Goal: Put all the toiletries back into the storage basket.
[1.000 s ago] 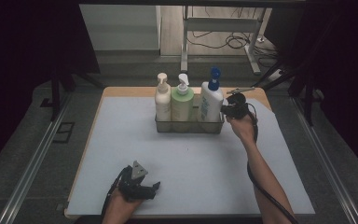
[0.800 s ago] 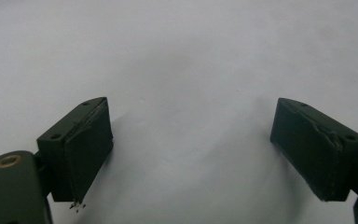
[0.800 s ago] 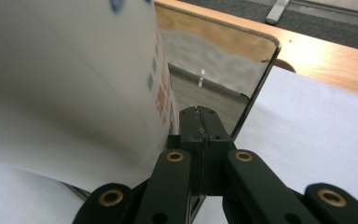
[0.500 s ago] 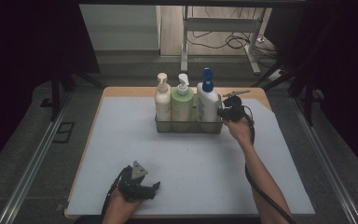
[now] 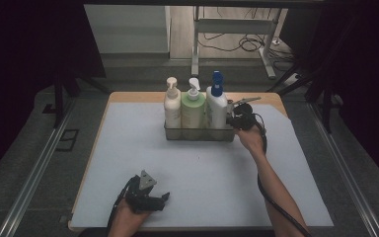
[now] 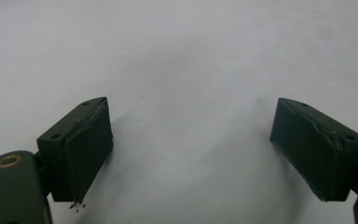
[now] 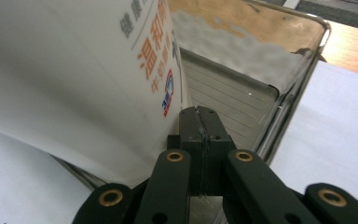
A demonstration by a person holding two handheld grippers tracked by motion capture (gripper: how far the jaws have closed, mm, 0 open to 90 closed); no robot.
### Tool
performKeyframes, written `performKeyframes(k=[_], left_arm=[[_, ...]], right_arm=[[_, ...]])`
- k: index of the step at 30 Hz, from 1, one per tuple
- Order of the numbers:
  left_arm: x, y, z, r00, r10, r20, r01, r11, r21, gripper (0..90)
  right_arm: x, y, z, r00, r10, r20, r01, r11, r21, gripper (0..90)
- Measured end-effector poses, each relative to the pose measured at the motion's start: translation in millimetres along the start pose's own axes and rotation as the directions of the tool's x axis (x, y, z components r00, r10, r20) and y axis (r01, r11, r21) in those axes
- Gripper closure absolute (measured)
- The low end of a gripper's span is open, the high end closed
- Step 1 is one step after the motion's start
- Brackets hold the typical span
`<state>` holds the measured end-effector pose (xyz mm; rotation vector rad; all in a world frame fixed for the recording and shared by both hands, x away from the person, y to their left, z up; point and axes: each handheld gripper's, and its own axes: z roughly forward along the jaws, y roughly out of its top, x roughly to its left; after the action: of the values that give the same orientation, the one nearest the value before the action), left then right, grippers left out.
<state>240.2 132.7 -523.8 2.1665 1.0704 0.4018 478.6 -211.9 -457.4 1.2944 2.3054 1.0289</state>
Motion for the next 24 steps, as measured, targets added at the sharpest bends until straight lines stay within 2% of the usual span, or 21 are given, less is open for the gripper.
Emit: performKeyframes(k=[14,17,24], left_arm=[[0.1,0.0,0.0,1.0000,0.000,0.001,0.000,1.0000,0.000,12.6],[0.1,0.0,0.1,1.0000,-0.001,0.000,0.001,1.0000,0.000,12.6],[0.1,0.1,0.1,1.0000,-0.001,0.001,0.001,1.0000,0.001,12.6]], right_arm=[[15.6,2.1,4.4,0.9988,-0.040,-0.028,0.041,0.999,0.007,89.7],[19.7,3.1,3.4,0.9981,-0.062,-0.006,0.062,0.998,0.014,89.7],[20.4,3.2,-0.7,0.9982,-0.058,-0.012,0.058,0.998,0.003,89.7]])
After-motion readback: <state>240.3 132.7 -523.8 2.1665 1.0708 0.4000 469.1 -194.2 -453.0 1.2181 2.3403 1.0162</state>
